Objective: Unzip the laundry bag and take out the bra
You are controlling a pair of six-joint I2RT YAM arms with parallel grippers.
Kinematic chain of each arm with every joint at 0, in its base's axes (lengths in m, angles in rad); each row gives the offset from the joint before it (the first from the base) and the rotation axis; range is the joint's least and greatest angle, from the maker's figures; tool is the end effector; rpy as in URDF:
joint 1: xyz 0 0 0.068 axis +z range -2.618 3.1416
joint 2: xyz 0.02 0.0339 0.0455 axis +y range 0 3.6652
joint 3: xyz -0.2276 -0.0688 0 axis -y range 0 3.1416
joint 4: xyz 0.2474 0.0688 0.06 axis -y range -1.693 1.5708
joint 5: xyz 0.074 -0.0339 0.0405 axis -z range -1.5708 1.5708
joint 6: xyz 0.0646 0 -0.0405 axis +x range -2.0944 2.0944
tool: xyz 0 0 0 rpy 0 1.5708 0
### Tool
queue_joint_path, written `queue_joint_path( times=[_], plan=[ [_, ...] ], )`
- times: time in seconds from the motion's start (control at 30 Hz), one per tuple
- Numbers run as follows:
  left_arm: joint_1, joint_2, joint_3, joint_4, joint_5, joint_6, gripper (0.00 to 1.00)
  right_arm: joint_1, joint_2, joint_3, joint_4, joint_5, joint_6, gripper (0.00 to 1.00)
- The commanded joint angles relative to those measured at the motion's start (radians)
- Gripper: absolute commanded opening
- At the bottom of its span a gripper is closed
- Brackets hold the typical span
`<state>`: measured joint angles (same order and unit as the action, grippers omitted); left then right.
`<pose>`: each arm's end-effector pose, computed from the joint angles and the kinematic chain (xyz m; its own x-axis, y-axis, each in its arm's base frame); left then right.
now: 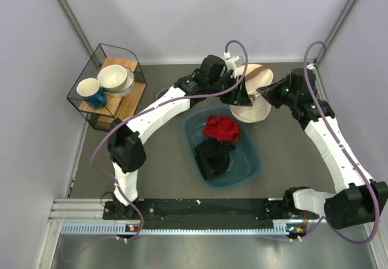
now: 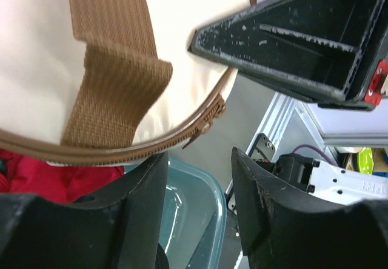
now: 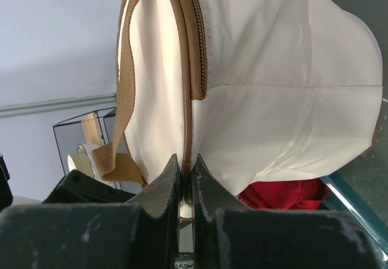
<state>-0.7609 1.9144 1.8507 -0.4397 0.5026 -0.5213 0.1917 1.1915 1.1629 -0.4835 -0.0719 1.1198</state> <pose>0.3130 -0.3410 0.3089 -0.7561 0.1173 -0.6439 0.6150 0.4637 -0.6377 0.2989 0.0627 0.3100 -0.4360 0.8298 -0.3483 0.3233 0.5056 0.7999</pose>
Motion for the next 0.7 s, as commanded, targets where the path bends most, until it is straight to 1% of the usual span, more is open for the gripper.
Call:
queue_joint_path(
  times=[0.0,0.13,0.17,0.2,0.37,0.43,0.57,0.6,0.63,0.67],
  plan=[
    [0.003,0.021,0.093,0.055,-0.016,-0.013,0.51,0.002,-0.047,0.035,0.042,0.0,0.014,0.0],
    [0.008,0.025,0.102,0.076,-0.027,-0.022,0.48,0.002,-0.049,0.032,0.046,-0.011,0.014,0.0],
    [0.008,0.026,0.102,0.079,-0.029,-0.023,0.44,0.0,-0.049,0.031,0.048,-0.012,0.014,0.0],
    [0.008,0.029,0.107,0.079,-0.032,-0.022,0.43,0.002,-0.049,0.027,0.049,-0.014,0.018,0.0],
    [0.008,0.051,0.119,0.076,-0.027,-0.032,0.41,0.0,-0.047,0.021,0.065,-0.025,0.023,0.0],
    [0.008,0.052,0.119,0.081,-0.03,-0.037,0.36,0.002,-0.047,0.02,0.069,-0.026,0.023,0.0],
    [0.009,0.054,0.119,0.095,-0.047,-0.055,0.17,0.002,-0.049,0.011,0.074,-0.029,0.028,0.0],
    [0.008,0.054,0.12,0.095,-0.056,-0.059,0.15,0.002,-0.047,0.011,0.075,-0.029,0.028,0.0],
    [0.008,0.055,0.12,0.095,-0.058,-0.062,0.13,0.002,-0.047,0.009,0.075,-0.029,0.028,0.0],
    [0.008,0.057,0.12,0.096,-0.056,-0.066,0.17,0.0,-0.047,0.008,0.075,-0.029,0.025,0.0]
  ],
)
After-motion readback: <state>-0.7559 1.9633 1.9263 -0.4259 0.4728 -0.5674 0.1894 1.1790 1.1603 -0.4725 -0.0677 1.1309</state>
